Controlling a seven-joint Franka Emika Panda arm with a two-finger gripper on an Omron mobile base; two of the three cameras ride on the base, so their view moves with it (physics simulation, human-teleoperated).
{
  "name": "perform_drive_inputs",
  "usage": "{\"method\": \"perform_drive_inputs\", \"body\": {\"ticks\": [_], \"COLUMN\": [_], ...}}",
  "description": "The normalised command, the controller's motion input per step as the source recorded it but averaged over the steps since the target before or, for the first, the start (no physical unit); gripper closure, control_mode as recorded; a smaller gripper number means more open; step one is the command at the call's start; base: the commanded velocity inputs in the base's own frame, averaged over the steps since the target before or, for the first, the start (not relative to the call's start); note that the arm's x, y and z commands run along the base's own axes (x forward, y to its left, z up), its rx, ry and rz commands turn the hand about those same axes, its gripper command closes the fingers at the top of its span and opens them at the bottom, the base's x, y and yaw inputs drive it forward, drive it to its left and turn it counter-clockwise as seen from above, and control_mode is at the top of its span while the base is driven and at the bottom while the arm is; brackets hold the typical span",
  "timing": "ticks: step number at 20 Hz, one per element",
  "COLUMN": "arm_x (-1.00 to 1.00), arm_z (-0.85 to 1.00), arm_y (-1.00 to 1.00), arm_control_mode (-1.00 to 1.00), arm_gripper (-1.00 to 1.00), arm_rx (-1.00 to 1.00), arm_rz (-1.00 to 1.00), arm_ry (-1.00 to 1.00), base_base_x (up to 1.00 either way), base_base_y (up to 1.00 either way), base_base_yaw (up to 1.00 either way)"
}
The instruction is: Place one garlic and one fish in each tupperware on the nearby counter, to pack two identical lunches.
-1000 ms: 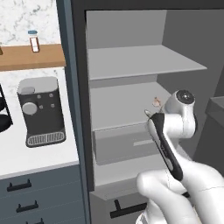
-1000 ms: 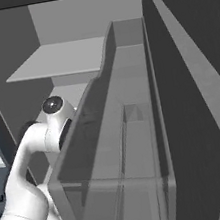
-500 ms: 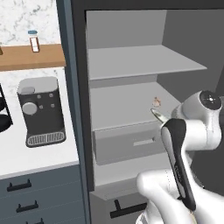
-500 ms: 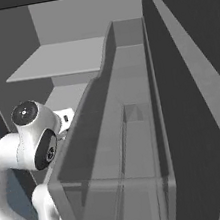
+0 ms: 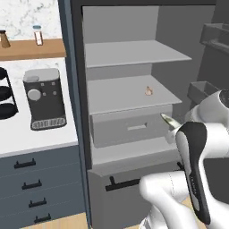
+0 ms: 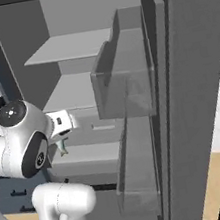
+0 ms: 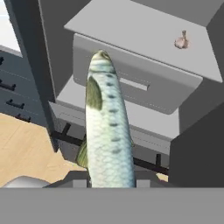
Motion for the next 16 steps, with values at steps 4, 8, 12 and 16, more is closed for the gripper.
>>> {"method": "perform_drive_inputs", "body": {"ticks": [4,8,12,16], "arm_x": [0.00,0.00,0.00,0.00], "arm_z": [0.00,0.00,0.00,0.00], "arm_y": [0.00,0.00,0.00,0.00], "arm_control_mode": [1.00,1.00,1.00,1.00], "arm_gripper": [1.00,1.00,1.00,1.00], "arm_rx": [0.00,0.00,0.00,0.00], "arm_rz": [0.00,0.00,0.00,0.00], "arm_ry": [0.00,0.00,0.00,0.00], "base_base_x": [-0.31,-0.02,0.00,0.00], "base_base_y": [0.97,1.00,1.00,1.00], "base_base_yaw": [0.00,0.00,0.00,0.00]}}
